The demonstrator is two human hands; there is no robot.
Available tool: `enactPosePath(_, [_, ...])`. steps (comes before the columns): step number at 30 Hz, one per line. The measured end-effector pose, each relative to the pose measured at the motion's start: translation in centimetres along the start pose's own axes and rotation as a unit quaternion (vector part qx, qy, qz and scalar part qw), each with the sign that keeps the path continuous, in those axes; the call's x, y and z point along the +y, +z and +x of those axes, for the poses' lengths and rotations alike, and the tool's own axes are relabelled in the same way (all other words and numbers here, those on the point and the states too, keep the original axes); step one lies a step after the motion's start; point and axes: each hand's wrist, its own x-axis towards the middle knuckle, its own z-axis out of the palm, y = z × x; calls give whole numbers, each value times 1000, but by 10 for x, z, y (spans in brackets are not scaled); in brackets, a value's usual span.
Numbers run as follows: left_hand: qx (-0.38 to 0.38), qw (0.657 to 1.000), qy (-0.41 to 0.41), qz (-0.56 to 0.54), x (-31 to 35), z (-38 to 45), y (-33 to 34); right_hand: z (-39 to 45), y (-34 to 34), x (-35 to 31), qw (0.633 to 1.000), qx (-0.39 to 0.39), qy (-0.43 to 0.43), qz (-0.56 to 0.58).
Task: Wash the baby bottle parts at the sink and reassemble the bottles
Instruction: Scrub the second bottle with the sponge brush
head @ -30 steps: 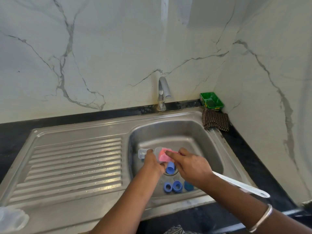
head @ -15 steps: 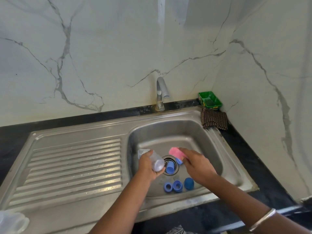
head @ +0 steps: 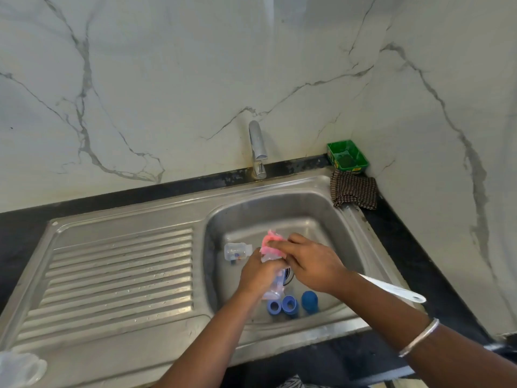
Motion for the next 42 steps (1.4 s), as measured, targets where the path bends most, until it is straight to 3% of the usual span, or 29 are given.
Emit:
enactPosePath(8, [-85, 970, -90, -208, 22, -9, 24, -17, -11, 40, 998, 29, -14, 57])
enactPosePath(14, [-133, 957, -93, -243, 22, -19, 32, -23, -11, 53, 997, 39, -28, 64])
enactPosePath(19, [-82, 979, -66, -176, 34, -17, 37, -15, -19, 53, 994, 48, -36, 89])
enactPosePath(21, [-74, 975, -52, -201, 36, -16, 36, -14, -23, 54, 992, 56, -44, 103])
enactPosePath(24, [-105, 963, -52, -244, 36, -18, 34, -16, -26, 61, 989, 69, -54, 121])
enactPosePath(28, [-143, 961, -79, -223, 39, -22, 34, -19, -29, 67, 991, 69, -55, 104])
enactPosePath(33, [-87, 965, -89, -231, 49, -23, 45, -13, -30, 60, 991, 67, -56, 97])
enactPosePath(42, [-103, 920, -103, -364, 38, -17, 35, -14, -31, 64, 980, 102, -67, 159])
